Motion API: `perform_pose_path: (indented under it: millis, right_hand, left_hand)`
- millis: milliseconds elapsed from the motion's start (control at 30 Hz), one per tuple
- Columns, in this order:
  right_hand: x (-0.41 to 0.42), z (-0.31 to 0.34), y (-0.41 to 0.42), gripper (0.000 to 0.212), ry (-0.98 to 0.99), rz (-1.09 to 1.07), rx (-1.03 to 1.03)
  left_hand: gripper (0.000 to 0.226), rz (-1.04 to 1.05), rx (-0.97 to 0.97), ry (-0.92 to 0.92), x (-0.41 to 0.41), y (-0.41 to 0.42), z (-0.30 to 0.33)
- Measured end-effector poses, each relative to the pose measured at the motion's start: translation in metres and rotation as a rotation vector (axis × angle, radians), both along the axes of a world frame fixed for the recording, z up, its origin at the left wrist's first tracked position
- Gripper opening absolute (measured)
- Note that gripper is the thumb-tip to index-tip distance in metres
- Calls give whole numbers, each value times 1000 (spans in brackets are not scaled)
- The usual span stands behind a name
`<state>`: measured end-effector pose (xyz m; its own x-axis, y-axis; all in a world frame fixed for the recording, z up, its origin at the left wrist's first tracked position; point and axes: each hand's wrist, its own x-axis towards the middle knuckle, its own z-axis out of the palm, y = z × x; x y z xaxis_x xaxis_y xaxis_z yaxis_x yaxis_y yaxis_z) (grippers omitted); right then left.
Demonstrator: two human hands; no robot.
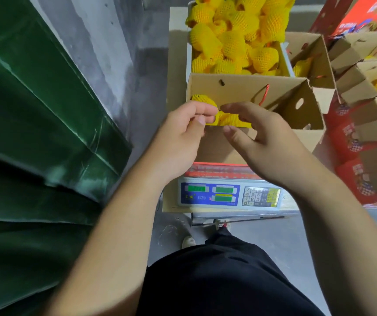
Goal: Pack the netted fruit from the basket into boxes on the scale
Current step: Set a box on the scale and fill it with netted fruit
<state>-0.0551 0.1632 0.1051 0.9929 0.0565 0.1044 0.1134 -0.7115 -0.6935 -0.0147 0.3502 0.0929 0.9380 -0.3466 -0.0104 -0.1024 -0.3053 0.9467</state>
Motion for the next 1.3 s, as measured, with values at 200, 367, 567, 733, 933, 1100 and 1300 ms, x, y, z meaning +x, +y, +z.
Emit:
perform_pose_path:
  millis: [200,367,567,733,933,1100,1300]
  right_hand:
    - [17,-1,-15,35,-8,-10,167]
    - [36,-4,-35,43,-27,-5,201]
    - [74,-3,-65,36,-31,85,370]
    - [146,-2,-120,40,-53,105,287]
    - [303,-37,-205,63,71,-169,-239]
    - [383,-55,-218,96,-4,-259,-283]
    - [388,-98,-222,58,-63,-245,-530]
  left_hand:
    - [23,24,-63,43,16,-22,1]
    - [23,42,-56,36,36,-44,5]
    - [18,134,-307,221,70,-90,9]
    - [15,186,-234,115,146,-133,10]
    - [40,156,509,-12,268,-180,-27]
    - [71,266,804,-217,330,-197,-32]
    - [62,286,977,22,376,-179,-42]
